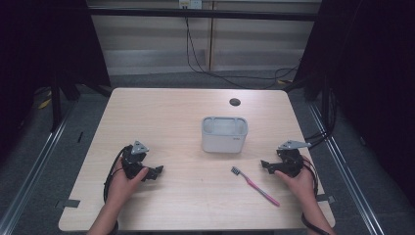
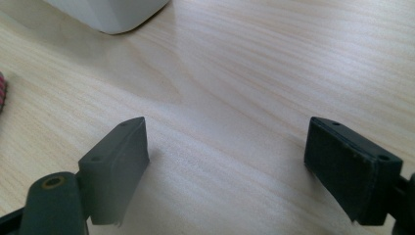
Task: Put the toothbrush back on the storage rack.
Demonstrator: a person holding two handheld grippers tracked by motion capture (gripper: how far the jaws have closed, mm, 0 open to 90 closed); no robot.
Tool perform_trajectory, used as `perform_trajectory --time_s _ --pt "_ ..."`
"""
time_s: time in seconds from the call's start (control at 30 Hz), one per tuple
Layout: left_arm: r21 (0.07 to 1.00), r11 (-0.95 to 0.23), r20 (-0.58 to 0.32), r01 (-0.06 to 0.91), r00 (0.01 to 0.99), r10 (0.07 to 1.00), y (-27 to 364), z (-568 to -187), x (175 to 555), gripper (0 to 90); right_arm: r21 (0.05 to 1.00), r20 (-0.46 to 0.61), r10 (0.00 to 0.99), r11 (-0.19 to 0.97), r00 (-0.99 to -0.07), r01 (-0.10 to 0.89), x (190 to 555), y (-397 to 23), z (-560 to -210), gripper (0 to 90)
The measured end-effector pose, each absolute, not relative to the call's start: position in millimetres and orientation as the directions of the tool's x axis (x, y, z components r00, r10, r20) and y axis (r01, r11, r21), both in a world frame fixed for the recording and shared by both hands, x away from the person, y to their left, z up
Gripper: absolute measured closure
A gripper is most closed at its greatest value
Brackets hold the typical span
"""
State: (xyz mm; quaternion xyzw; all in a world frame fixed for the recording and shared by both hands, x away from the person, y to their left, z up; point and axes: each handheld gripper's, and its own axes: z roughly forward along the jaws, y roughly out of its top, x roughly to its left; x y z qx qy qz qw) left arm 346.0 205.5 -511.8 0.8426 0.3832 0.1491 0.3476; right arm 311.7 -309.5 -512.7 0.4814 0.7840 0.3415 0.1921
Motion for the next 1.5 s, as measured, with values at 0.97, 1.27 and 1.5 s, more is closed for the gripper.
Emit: perform_trajectory --time_s 0.97,1.27,1.5 --pt "0.699 -0.466 -0.012 0.542 0.661 0.75 205 -512 345 0.0 0.547 0.139 0.801 0.428 -0.582 0.72 307 -268 -462 36.9" --pt "0.698 -0.468 -0.011 0.542 0.661 0.75 205 -512 345 0.0 0.515 0.129 0.772 0.484 -0.623 0.707 311 -251 -454 41.0" --pt "0.698 -0.467 -0.011 0.542 0.661 0.75 205 -512 345 0.0 0.488 0.139 0.759 0.506 -0.636 0.711 312 -241 -455 42.7"
